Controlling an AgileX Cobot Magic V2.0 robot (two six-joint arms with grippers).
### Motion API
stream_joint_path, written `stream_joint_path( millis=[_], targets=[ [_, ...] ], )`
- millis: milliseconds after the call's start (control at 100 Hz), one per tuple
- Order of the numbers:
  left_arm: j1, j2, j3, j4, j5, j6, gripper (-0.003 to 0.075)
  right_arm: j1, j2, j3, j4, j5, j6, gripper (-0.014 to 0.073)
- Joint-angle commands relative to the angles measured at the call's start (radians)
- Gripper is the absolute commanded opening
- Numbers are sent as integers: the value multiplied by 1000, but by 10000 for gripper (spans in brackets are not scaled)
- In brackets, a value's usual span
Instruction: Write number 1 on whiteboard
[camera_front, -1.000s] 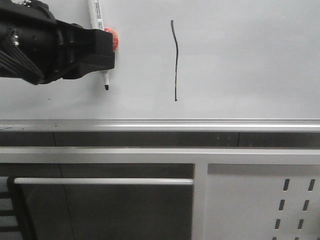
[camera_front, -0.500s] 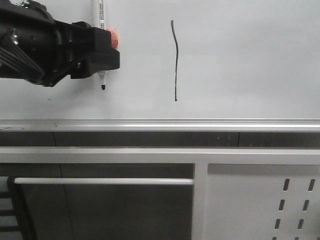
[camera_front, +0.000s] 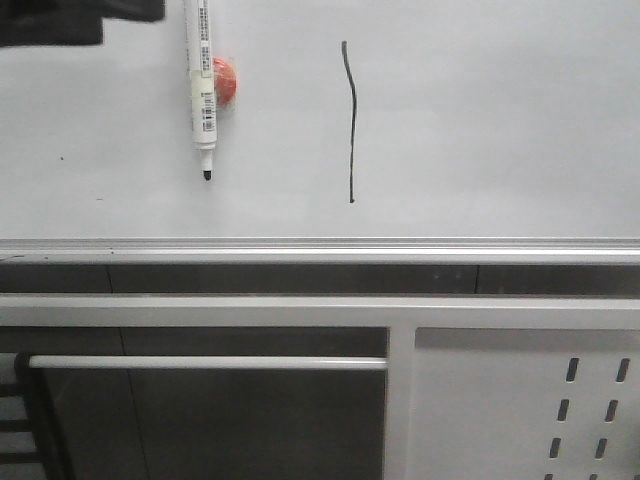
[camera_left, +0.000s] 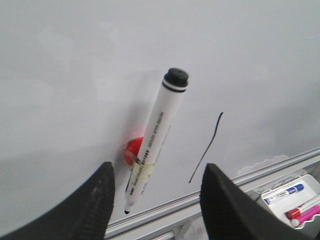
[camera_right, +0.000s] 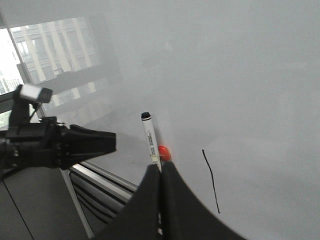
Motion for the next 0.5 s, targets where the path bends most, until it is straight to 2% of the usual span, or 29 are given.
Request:
stream_joint_path(
  millis=[0,80,120,190,360,490],
  targets=[
    [-1,-158,-23,19,8,-4,218,-1,4,-26,-28,49,-16,-71],
    [-1,-317,-10,95,55,-4,43,-1,4,-26,2,56,-83,-71],
    [-1,-406,-8,145,94,-4,-22,-1,4,-26,44,47,-136,-71],
    [-1,-552,-8,216,215,-4,-18,-1,4,-26,122,9,-256,-71],
    [-1,-872,-8,269,590,-4,-18,-1,-8,-23,122,-38,-315,-71],
    [-1,-1019,-12,296,709,-7,-18,-1,-45,-22,122,-83,-315,-71]
  ],
)
